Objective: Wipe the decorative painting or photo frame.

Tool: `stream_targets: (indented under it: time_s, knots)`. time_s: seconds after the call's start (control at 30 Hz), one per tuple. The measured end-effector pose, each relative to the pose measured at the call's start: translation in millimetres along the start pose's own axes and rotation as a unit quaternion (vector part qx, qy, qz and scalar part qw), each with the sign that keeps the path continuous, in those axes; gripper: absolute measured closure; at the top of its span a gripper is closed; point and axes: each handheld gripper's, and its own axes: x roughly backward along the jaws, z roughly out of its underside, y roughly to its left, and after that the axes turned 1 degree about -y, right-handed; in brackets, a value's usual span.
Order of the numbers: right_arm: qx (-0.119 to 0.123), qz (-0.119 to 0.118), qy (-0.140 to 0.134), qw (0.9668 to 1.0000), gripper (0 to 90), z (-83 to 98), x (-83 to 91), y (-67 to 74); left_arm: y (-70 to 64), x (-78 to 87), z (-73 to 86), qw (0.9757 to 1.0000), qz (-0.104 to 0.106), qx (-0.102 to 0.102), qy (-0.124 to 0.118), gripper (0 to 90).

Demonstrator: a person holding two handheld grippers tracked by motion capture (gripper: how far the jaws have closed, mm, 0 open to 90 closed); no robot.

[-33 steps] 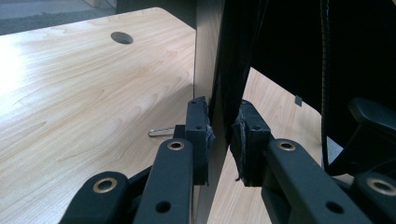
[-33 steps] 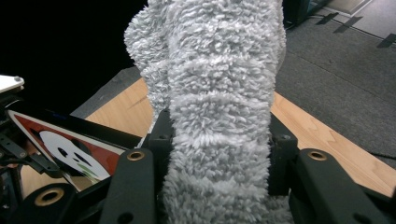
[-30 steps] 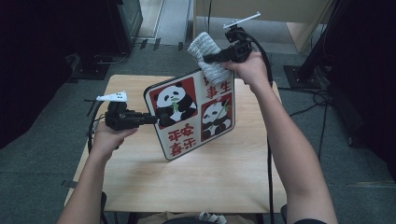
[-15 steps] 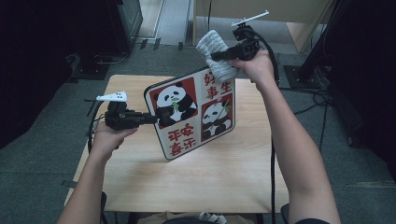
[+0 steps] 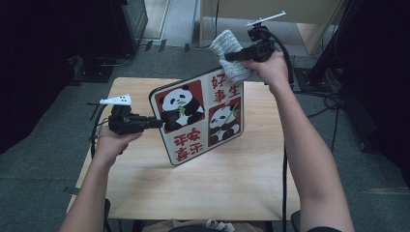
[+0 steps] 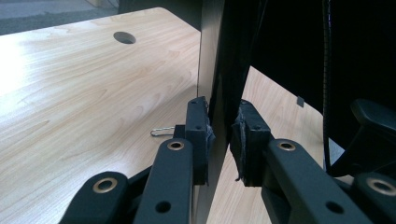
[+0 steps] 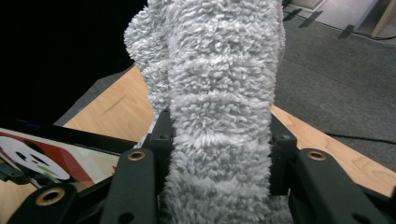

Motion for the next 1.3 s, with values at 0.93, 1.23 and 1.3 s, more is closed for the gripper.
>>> stream_targets:
  time_s: [0.93, 1.23, 1.3]
  knots:
    - [-0.025, 0.032, -0.008, 0.9991, 64.4, 6.4, 17.1, -21.6, 0.7, 0.5, 0.5, 1.0, -0.002, 0.002, -0.001, 78.0]
    - [-0.019, 0.054, -0.001, 0.9984, 66.3, 8.6, 21.9, -23.9, 0.7, 0.7, 0.3, 1.0, -0.003, 0.001, 0.001, 78.0]
    - [-0.017, 0.061, 0.002, 0.998, 66.8, 9.8, 23.2, -24.4, 0.7, 0.6, 0.3, 1.0, -0.003, 0.001, 0.0, 78.0]
